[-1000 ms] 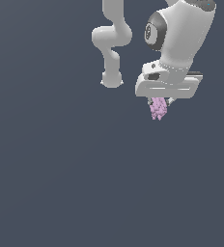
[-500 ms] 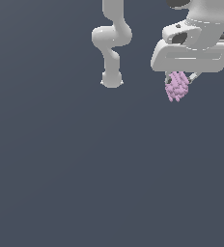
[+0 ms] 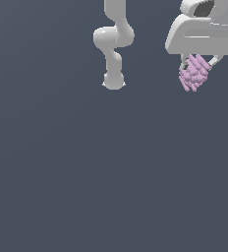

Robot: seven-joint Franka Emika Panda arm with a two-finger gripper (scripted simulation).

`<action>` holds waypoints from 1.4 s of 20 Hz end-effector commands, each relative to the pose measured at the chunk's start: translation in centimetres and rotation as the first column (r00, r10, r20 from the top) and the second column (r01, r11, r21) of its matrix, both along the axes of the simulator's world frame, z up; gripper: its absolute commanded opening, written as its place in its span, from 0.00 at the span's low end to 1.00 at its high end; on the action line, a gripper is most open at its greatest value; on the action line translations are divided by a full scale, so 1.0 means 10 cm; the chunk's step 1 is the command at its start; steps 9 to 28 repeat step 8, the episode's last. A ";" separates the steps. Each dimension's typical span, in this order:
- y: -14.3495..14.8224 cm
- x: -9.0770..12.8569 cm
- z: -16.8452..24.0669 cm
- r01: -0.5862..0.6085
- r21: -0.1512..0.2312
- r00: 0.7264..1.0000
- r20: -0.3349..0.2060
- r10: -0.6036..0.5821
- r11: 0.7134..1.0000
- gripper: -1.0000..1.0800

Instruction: Pick up the object and move it to a goal position.

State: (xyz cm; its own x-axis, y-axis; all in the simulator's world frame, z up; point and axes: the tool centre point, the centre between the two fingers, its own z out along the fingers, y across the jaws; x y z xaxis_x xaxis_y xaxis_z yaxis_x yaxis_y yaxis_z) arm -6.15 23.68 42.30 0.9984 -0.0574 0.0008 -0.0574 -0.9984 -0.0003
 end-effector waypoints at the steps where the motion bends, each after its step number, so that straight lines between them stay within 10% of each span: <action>1: 0.02 0.01 0.06 0.000 0.000 1.000 -0.001 0.000 1.000 0.00; 28: 0.04 0.02 0.10 0.000 0.000 1.000 -0.001 0.000 1.000 0.00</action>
